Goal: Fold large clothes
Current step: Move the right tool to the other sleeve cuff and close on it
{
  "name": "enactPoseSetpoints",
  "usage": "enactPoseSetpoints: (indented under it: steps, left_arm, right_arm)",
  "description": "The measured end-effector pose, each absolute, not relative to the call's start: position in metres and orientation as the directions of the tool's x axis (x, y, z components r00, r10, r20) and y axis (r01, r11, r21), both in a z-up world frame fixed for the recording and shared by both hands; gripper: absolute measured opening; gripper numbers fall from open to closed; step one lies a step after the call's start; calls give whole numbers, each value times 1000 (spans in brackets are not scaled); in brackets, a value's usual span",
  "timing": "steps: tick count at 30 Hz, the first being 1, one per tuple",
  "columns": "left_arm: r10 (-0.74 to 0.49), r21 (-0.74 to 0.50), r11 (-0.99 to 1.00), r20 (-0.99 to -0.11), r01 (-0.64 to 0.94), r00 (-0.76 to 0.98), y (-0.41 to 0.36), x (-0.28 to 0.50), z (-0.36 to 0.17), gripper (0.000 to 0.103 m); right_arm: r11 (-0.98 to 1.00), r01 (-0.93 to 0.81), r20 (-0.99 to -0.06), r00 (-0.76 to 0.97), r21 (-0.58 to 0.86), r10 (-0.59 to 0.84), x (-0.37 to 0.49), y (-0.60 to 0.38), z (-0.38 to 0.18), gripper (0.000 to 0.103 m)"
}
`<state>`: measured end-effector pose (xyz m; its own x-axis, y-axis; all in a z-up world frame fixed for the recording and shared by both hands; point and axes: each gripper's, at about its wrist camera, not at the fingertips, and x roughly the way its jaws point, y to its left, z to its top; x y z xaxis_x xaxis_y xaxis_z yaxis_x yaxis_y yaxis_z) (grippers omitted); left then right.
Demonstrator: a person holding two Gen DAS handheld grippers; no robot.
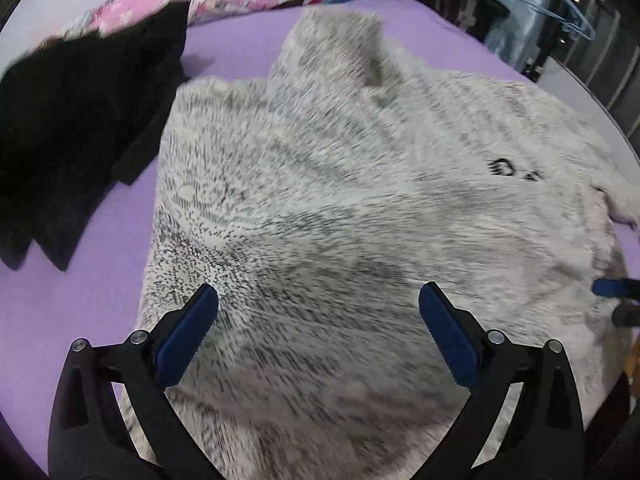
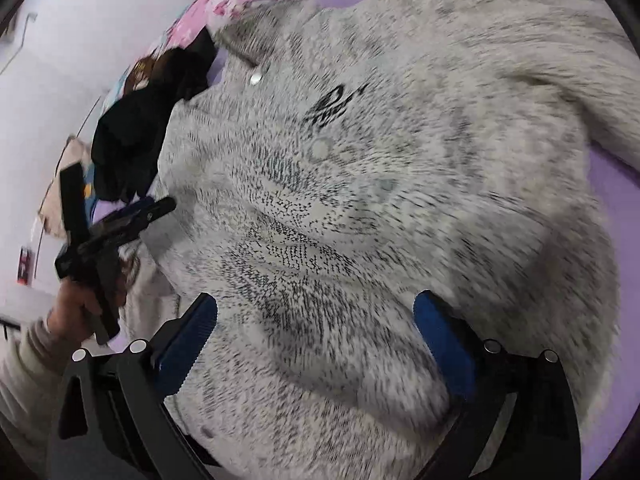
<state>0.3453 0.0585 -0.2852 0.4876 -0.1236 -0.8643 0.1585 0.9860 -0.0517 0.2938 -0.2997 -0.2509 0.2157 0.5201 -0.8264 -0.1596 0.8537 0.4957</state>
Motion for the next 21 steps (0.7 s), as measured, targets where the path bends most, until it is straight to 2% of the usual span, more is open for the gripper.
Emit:
enactPoseSetpoints:
  steps: [4,9,16,21]
  left_arm:
    - [-126,-24,980,-847,200,517,39,319,-259,97]
    - [-201,-101,971,-834,216,515,11,301,-236,97]
    - [-261,-145,955,-827,260,497,-46,289,-230,97]
    - [-301,-194,946,-826,261,477,-72,284,-233,97]
  right_arm:
    - [848,-217,-800,285,483,528,276,-319,-217,97]
    - [849,-193,-744,413,492,525,257,-362,-181,97]
    - [817,12,-665,588,576,460,241,-466,-159,97]
    - [720,221,-626,691,658,361,228,-560,-170,97]
